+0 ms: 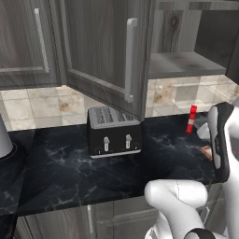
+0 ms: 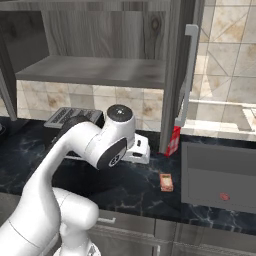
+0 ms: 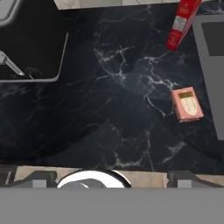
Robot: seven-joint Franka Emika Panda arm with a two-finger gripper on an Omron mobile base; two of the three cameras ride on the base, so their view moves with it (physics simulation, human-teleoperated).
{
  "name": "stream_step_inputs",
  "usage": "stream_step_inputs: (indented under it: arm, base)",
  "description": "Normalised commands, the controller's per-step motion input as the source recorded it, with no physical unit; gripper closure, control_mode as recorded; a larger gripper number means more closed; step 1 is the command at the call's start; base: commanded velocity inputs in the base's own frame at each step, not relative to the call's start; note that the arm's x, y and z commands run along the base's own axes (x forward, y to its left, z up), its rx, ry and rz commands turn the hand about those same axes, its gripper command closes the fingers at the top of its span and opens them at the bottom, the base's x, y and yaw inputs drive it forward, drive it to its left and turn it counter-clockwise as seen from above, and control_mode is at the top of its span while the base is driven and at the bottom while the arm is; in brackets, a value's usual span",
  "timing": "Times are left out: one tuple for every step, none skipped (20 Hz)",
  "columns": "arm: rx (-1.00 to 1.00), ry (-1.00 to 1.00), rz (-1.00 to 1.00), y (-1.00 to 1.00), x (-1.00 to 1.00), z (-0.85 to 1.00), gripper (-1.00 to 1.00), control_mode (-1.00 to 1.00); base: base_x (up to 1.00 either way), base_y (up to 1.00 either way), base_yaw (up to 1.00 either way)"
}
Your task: Open the cabinet. Pick the bar soap and place it next to the sink. Then close the cabinet.
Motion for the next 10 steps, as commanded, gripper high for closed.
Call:
stream_step_inputs:
  arm:
    - [0.00,-0.10,-0.11,0.29,0.01,0.09,-1.00,-1.00]
    - [0.00,-0.12,-0.12,0.29,0.04,0.11,-1.00,-1.00]
    - [0.00,-0.14,-0.12,0.32,0.00,0.20,-1.00,-1.00]
    - [0.00,-0.14,-0.11,0.36,0.00,0.26,-1.00,-1.00]
    - [0.00,-0.14,-0.11,0.37,0.00,0.29,-1.00,-1.00]
    - [0.00,-0.15,-0.10,0.41,0.00,0.37,-1.00,-1.00]
    - [0.00,-0.15,-0.09,0.43,0.00,0.42,-1.00,-1.00]
    - [0.00,-0.13,-0.08,0.40,-0.04,0.45,-1.00,-1.00]
    - [0.00,-0.13,-0.07,0.38,-0.14,0.46,-1.00,-1.00]
    - [0.00,-0.10,-0.08,0.33,-0.20,0.41,-1.00,-1.00]
  base:
    - [0.00,0.00,0.00]
    - [0.00,0.00,0.00]
    - [0.00,0.00,0.00]
    - [0.00,0.00,0.00]
    - [0.00,0.00,0.00]
    - [0.00,0.00,0.00]
    - [0.00,0.00,0.00]
    - [0.00,0.00,0.00]
    - [0.00,0.00,0.00]
    - [0.00,0.00,0.00]
